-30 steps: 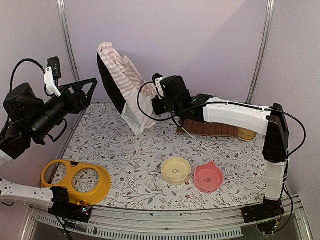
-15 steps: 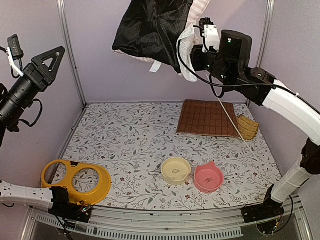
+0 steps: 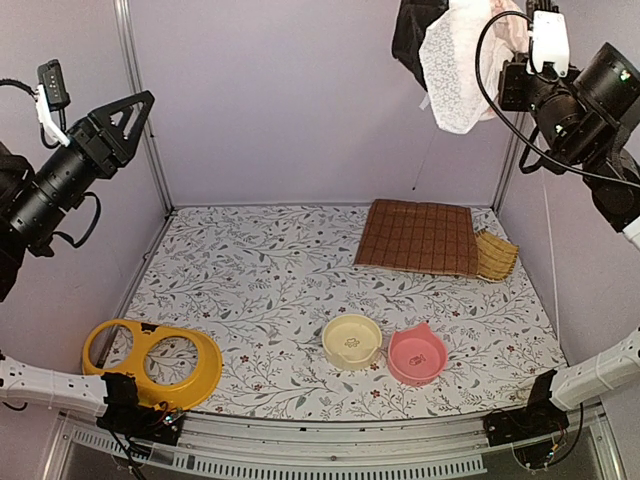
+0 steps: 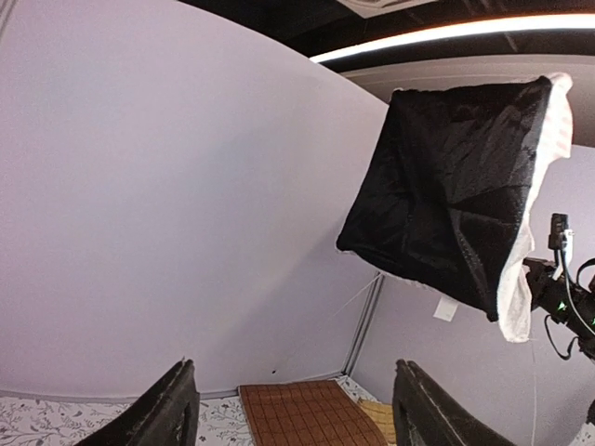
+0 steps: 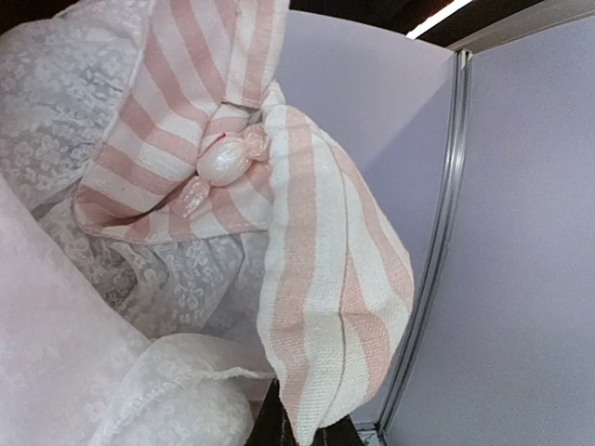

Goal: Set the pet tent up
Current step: Place the tent at the center of the board.

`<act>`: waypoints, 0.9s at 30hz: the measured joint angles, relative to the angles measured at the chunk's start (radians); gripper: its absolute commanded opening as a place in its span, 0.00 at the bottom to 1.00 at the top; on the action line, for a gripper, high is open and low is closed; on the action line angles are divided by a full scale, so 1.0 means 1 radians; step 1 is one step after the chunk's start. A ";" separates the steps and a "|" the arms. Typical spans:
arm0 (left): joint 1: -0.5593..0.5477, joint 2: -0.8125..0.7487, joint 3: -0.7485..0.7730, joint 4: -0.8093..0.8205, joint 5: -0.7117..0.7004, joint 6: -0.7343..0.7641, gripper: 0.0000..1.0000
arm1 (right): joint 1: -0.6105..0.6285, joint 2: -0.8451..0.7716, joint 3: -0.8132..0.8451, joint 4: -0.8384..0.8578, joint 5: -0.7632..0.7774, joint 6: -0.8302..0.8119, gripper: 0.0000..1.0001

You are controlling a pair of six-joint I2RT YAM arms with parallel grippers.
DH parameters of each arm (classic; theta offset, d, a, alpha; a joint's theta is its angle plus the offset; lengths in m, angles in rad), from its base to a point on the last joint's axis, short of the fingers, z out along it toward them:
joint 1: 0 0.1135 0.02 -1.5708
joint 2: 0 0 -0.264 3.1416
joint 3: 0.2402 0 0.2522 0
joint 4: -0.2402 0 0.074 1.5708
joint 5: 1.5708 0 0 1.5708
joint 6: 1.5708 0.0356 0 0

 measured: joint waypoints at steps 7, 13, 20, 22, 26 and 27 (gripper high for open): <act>0.000 0.002 0.000 -0.014 -0.035 -0.005 0.71 | 0.127 0.009 -0.036 0.420 0.180 -0.467 0.00; 0.000 -0.003 0.001 -0.045 -0.071 -0.016 0.71 | 0.154 0.116 0.005 0.521 0.220 -0.694 0.00; -0.001 -0.068 -0.018 -0.086 -0.169 -0.055 0.70 | 0.134 0.283 0.017 0.103 0.109 -0.341 0.00; -0.001 -0.101 -0.025 -0.104 -0.196 -0.061 0.70 | 0.116 0.359 0.018 -0.005 0.021 -0.188 0.00; -0.001 -0.134 -0.025 -0.121 -0.238 -0.067 0.71 | 0.064 0.581 0.015 -0.105 -0.192 0.062 0.00; -0.001 -0.135 -0.026 -0.128 -0.246 -0.069 0.71 | 0.052 0.645 0.015 -0.111 -0.238 0.108 0.00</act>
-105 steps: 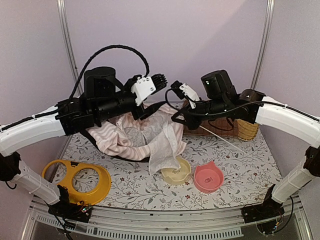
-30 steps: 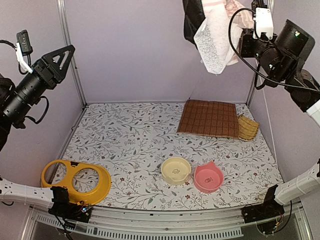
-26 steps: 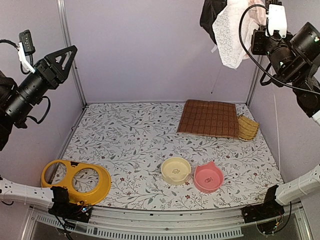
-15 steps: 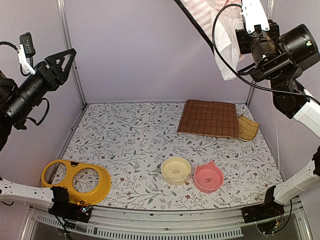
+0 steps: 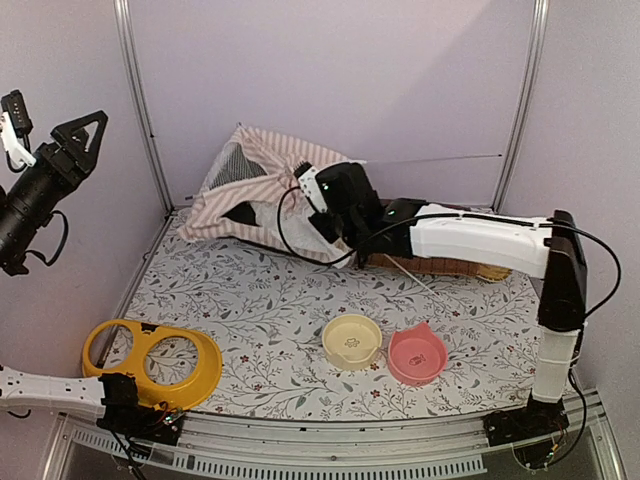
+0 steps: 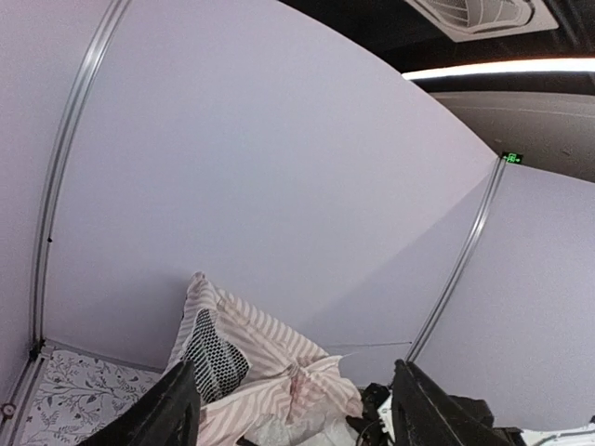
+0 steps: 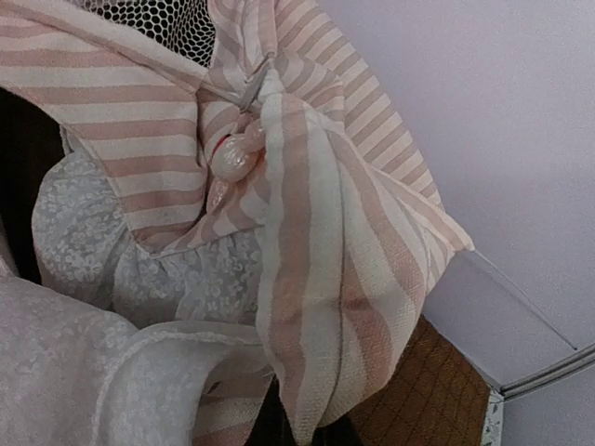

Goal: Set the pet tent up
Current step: Place the tent at the center of the board.

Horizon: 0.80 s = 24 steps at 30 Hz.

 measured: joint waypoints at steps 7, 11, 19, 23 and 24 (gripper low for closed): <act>0.000 0.006 -0.069 -0.073 -0.044 -0.041 0.73 | -0.032 0.373 0.034 -0.045 -0.255 0.227 0.00; 0.000 0.009 -0.167 -0.120 -0.047 -0.099 0.73 | -0.034 0.435 0.068 -0.049 -0.341 0.327 0.00; 0.058 0.029 -0.254 -0.153 0.008 -0.180 0.72 | -0.045 0.435 0.112 -0.035 -0.431 0.416 0.00; 0.152 0.041 -0.276 -0.147 0.089 -0.200 0.70 | -0.056 0.433 0.112 -0.041 -0.472 0.443 0.04; 0.184 0.045 -0.284 -0.143 0.116 -0.207 0.69 | -0.061 0.432 0.112 -0.043 -0.483 0.449 0.10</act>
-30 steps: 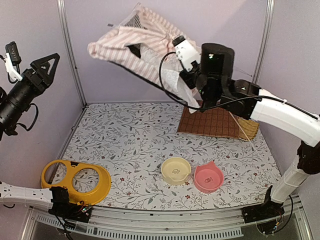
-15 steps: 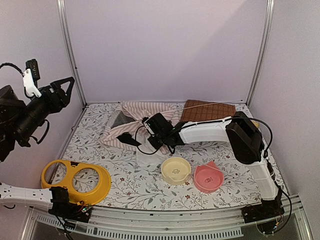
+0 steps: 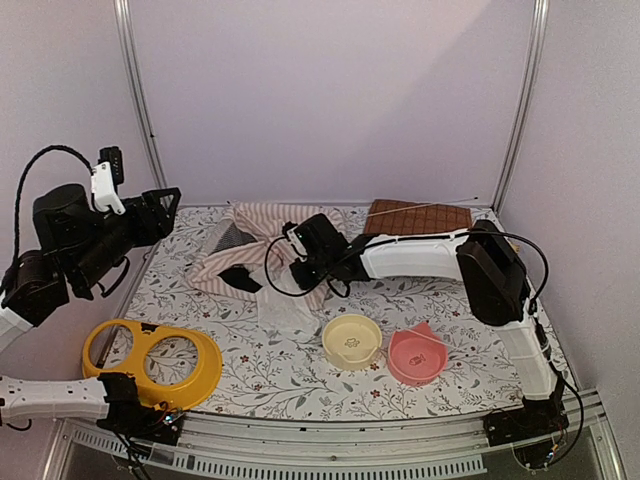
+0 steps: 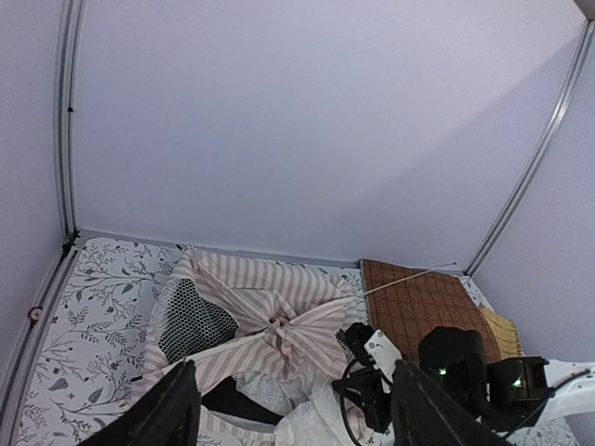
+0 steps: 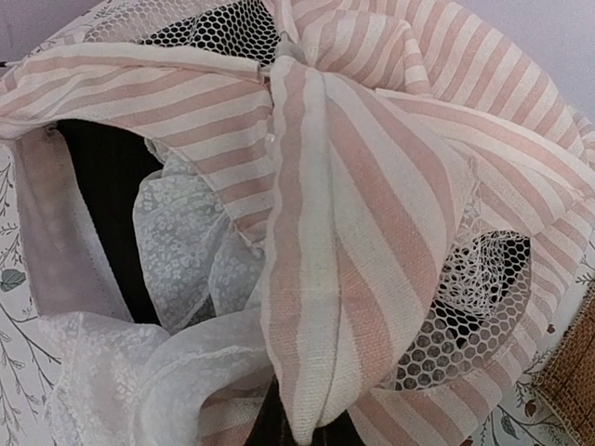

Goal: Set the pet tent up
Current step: Place the tent at the center of the board.

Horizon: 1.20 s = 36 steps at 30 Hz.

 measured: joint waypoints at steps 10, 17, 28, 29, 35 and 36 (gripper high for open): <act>0.281 0.107 -0.123 0.056 0.316 -0.048 0.66 | -0.017 -0.121 -0.002 -0.087 -0.131 0.029 0.70; 0.472 0.150 -0.184 0.108 0.481 -0.055 0.65 | -0.027 -0.355 -0.092 -0.168 -0.174 -0.007 0.81; 0.621 0.596 -0.060 0.214 0.657 0.046 0.67 | -0.050 -0.454 -0.293 -0.257 -0.216 -0.065 0.75; 0.622 0.647 -0.032 0.219 0.658 0.057 0.67 | -0.050 -0.454 -0.306 -0.259 -0.213 -0.069 0.75; 0.630 0.945 0.153 0.237 0.654 0.111 0.66 | -0.068 -0.455 -0.382 -0.256 -0.188 -0.079 0.70; 0.631 0.986 0.175 0.237 0.652 0.117 0.66 | -0.074 -0.455 -0.394 -0.256 -0.187 -0.085 0.69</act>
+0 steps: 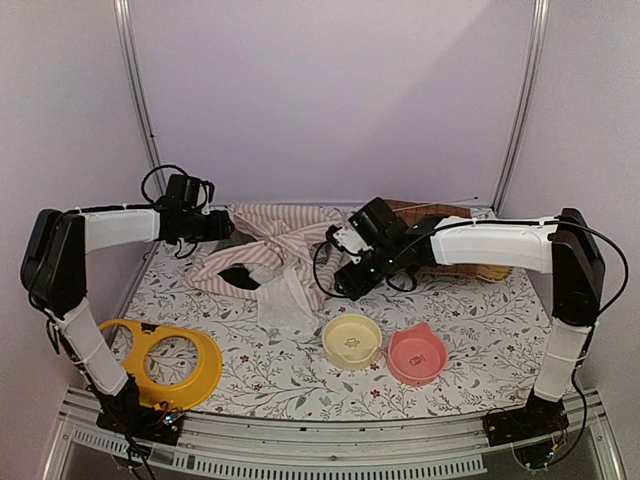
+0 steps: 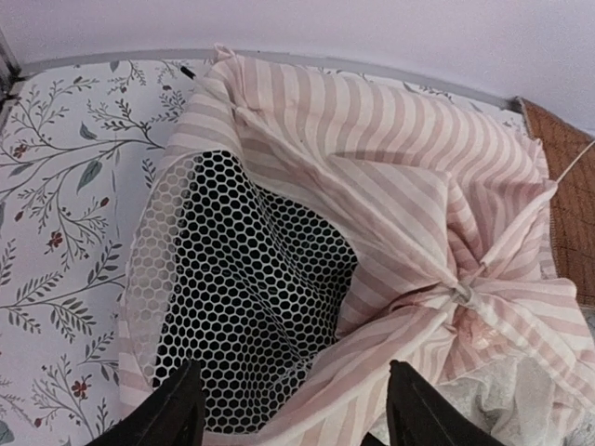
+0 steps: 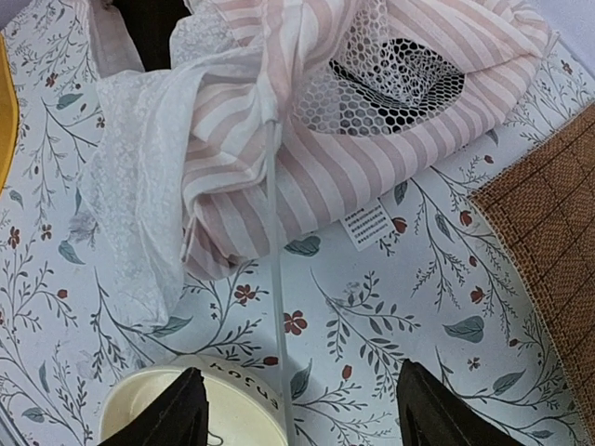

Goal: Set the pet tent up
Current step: Place the tent at the center of the board, then adjust the tent at the center of the board.

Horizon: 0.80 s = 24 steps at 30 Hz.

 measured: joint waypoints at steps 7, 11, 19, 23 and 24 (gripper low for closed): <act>-0.001 0.139 0.007 -0.011 0.003 0.010 0.55 | -0.053 0.000 -0.064 0.008 0.000 -0.042 0.31; -0.017 0.128 -0.062 0.013 0.004 -0.005 0.35 | -0.083 -0.015 -0.095 0.021 0.003 -0.050 0.15; -0.124 0.044 -0.220 0.066 0.004 -0.055 0.12 | -0.144 -0.129 -0.158 0.028 0.007 -0.062 0.08; -0.206 -0.045 -0.299 0.091 0.006 -0.090 0.11 | -0.144 -0.207 -0.229 0.026 0.008 -0.061 0.16; -0.229 -0.068 -0.317 0.095 0.008 -0.099 0.11 | -0.145 -0.232 -0.256 0.020 0.012 -0.059 0.24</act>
